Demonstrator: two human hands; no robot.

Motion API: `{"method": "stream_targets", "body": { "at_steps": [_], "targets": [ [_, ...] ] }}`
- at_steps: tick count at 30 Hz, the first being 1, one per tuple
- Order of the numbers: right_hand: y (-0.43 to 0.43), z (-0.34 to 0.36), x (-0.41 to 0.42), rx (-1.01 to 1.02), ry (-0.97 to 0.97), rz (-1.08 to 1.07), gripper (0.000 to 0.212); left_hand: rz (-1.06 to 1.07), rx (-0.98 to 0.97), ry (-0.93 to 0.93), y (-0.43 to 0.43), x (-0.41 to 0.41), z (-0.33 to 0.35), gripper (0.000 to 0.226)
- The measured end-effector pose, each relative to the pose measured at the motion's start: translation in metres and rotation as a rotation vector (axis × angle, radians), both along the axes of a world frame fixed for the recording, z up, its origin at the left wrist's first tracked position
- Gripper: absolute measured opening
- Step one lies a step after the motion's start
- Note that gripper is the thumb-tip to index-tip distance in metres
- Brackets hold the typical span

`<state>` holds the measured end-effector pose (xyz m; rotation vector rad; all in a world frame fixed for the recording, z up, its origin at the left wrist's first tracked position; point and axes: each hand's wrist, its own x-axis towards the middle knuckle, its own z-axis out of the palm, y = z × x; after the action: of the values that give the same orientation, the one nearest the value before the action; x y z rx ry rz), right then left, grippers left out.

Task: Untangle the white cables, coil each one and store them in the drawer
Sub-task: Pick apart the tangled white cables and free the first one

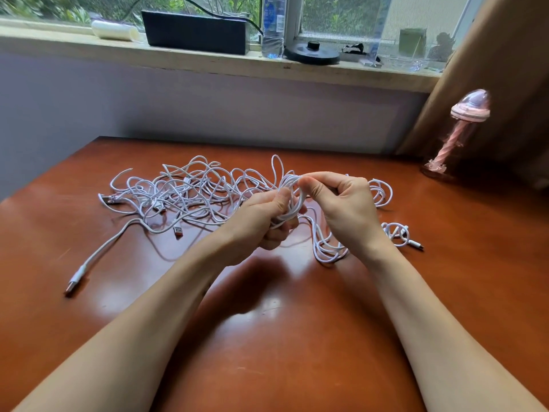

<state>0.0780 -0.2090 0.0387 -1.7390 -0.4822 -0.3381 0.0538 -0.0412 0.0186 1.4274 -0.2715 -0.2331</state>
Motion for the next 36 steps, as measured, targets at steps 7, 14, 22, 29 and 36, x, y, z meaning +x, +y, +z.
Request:
{"method": "stream_targets", "body": {
  "at_steps": [7,14,22,29,36],
  "targets": [
    [0.000,0.001,-0.003,0.002,0.043,0.061,0.012,0.022,-0.149,0.049,-0.002,0.000,-0.001,0.037],
    [-0.005,0.001,-0.003,-0.109,0.053,0.093,0.022,0.070,-0.222,0.057,0.005,0.002,0.003,0.040],
    [-0.009,0.007,-0.006,0.004,0.202,0.291,0.006,0.081,-0.306,-0.009,0.007,0.002,0.005,0.040],
    [-0.018,0.003,0.002,-0.107,0.218,0.240,0.010,0.044,-0.250,0.014,0.006,-0.002,0.007,0.031],
    [-0.019,-0.010,0.008,-0.236,0.225,0.173,0.010,0.127,0.011,-0.075,-0.006,-0.007,0.006,0.026]
  ]
}}
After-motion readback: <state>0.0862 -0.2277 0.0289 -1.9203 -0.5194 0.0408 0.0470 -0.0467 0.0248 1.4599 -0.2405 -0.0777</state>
